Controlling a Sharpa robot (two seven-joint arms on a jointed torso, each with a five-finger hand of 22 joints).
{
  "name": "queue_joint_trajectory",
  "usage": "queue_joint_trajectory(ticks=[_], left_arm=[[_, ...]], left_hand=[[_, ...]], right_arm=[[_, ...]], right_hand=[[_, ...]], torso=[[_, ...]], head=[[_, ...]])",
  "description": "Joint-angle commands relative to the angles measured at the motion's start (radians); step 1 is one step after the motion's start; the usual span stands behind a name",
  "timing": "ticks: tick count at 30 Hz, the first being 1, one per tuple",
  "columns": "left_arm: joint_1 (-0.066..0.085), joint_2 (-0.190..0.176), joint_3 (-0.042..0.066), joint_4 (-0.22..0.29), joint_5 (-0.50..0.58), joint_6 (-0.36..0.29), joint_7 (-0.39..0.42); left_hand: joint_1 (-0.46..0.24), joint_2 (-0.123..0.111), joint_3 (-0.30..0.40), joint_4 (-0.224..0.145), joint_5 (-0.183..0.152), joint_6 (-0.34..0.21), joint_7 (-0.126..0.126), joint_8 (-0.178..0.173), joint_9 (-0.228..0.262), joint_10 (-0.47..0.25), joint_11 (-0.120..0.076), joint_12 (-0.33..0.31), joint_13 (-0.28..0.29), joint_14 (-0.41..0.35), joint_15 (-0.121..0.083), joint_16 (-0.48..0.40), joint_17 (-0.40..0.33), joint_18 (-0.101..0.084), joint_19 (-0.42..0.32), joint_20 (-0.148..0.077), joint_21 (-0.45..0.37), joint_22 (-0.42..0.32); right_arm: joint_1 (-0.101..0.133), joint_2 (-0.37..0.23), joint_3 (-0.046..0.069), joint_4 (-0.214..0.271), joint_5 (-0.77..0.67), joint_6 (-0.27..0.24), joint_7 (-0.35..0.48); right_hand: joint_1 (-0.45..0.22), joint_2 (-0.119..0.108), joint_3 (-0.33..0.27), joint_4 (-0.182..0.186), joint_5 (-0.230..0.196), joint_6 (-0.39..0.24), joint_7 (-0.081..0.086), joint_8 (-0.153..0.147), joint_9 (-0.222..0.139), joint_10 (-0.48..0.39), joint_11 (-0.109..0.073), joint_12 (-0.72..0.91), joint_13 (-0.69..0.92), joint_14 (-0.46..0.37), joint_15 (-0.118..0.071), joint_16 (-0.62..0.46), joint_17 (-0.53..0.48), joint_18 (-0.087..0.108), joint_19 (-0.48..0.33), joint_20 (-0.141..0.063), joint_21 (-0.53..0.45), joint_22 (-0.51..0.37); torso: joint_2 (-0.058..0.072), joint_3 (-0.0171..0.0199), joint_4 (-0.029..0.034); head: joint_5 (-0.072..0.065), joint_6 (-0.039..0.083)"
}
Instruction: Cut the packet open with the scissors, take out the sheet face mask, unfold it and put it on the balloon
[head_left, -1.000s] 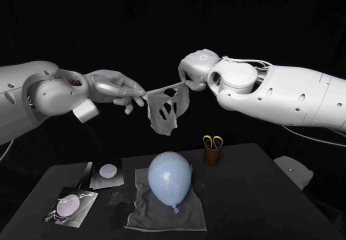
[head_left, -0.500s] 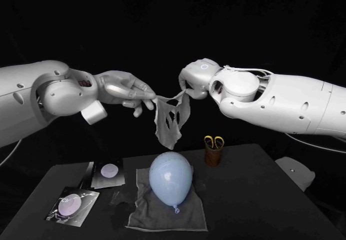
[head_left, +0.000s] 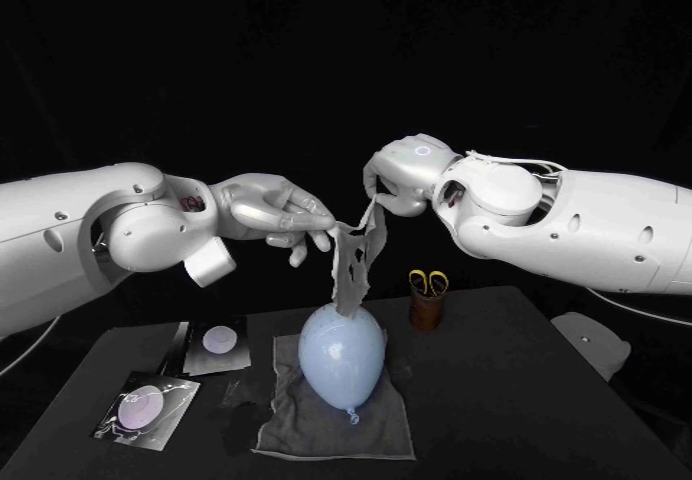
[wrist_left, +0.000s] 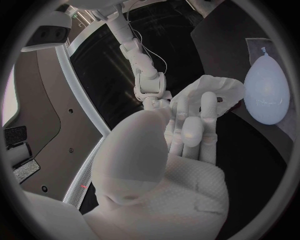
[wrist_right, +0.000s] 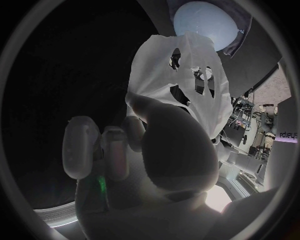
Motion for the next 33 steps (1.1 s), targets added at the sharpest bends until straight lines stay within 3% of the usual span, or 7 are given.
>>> queue_joint_trajectory(ticks=[1,6,9,12,23,26,33], left_arm=[[-0.012,-0.008,0.0,0.034,0.036,-0.073,0.057],[-0.034,-0.019,-0.004,0.08,0.056,-0.118,0.074],[-0.057,-0.022,-0.007,0.111,0.075,-0.162,0.086],[-0.074,-0.021,-0.008,0.13,0.087,-0.193,0.096],[-0.164,0.007,-0.017,0.198,0.136,-0.333,0.124],[-0.196,0.013,-0.021,0.21,0.141,-0.369,0.111],[-0.25,0.031,-0.03,0.225,0.145,-0.416,0.089]], left_hand=[[0.0,0.008,0.004,0.003,0.003,0.007,0.001,0.003,0.333,0.007,-0.003,-0.004,0.001,0.009,0.0,0.004,0.002,0.011,0.005,-0.001,0.004,0.002],[-0.001,0.008,0.004,0.004,0.003,0.008,0.001,0.002,0.333,0.008,-0.003,-0.004,0.001,0.01,-0.001,0.004,0.003,0.012,0.006,-0.001,0.004,0.002],[-0.001,0.008,0.004,0.004,0.003,0.008,0.001,0.002,0.333,0.008,-0.003,-0.004,0.002,0.011,-0.001,0.004,0.004,0.012,0.006,-0.001,0.005,0.002],[-0.001,0.009,0.004,0.005,0.003,0.009,0.0,0.002,0.333,0.009,-0.003,-0.004,0.002,0.013,-0.001,0.005,0.005,0.012,0.007,-0.002,0.005,0.002],[-0.002,0.01,0.004,0.007,0.003,0.01,0.0,0.001,0.334,0.012,-0.004,-0.005,0.002,0.017,-0.001,0.006,0.01,0.012,0.009,-0.002,0.007,0.003],[-0.003,0.01,0.004,0.008,0.003,0.011,0.0,0.001,0.334,0.012,-0.004,-0.005,0.002,0.018,-0.002,0.006,0.011,0.012,0.009,-0.002,0.007,0.003],[-0.003,0.011,0.005,0.008,0.003,0.011,-0.001,0.0,0.335,0.012,-0.004,-0.006,0.002,0.021,-0.002,0.007,0.014,0.011,0.012,-0.003,0.009,0.005]], right_arm=[[-0.005,-0.016,0.001,0.017,0.003,-0.046,0.004],[-0.017,-0.035,0.0,0.027,0.007,-0.057,0.012],[-0.028,-0.046,-0.001,0.031,0.007,-0.058,0.017],[-0.036,-0.054,-0.001,0.034,0.005,-0.058,0.02],[-0.049,-0.09,-0.005,0.046,-0.008,-0.062,0.028],[-0.055,-0.098,-0.009,0.048,-0.008,-0.057,0.035],[-0.084,-0.105,-0.015,0.043,-0.009,-0.053,0.049]], right_hand=[[-0.009,0.001,0.006,-0.003,0.005,0.007,0.001,0.003,0.001,0.007,0.0,0.0,0.002,0.105,-0.008,0.003,0.263,-0.013,0.024,-0.006,-0.005,0.202],[-0.009,0.001,0.006,-0.003,0.005,0.007,0.001,0.003,0.001,0.006,0.0,-0.002,0.001,0.105,-0.008,0.003,0.263,-0.013,0.024,-0.006,-0.005,0.202],[-0.01,0.001,0.007,-0.003,0.005,0.007,0.001,0.003,0.001,0.007,0.0,-0.001,0.001,0.105,-0.008,0.003,0.263,-0.013,0.023,-0.006,-0.006,0.202],[-0.01,0.001,0.007,-0.003,0.005,0.007,0.001,0.003,0.001,0.006,0.0,-0.002,0.0,0.105,-0.008,0.003,0.263,-0.013,0.024,-0.006,-0.006,0.202],[-0.01,0.0,0.007,-0.003,0.005,0.007,0.001,0.003,0.0,0.007,0.0,-0.001,0.002,0.105,-0.009,0.003,0.263,-0.013,0.024,-0.007,-0.006,0.202],[-0.01,0.0,0.007,-0.003,0.005,0.007,0.001,0.003,0.0,0.007,0.0,-0.001,0.002,0.105,-0.009,0.003,0.263,-0.013,0.024,-0.007,-0.006,0.202],[-0.011,0.0,0.008,-0.002,0.005,0.007,0.001,0.003,0.0,0.007,0.0,-0.001,0.002,0.105,-0.009,0.003,0.263,-0.012,0.022,-0.007,-0.01,0.201]], torso=[[-0.006,0.0022,0.0003],[-0.015,0.0039,0.0006],[-0.022,0.0064,0.0014],[-0.026,0.0064,0.0011],[-0.033,0.0073,-0.0013],[-0.031,0.008,-0.0005],[-0.025,0.0076,0.0006]], head=[[-0.001,-0.009],[0.003,-0.022],[-0.003,-0.03],[-0.006,-0.036],[-0.019,-0.053],[-0.027,-0.064],[-0.029,-0.078]])
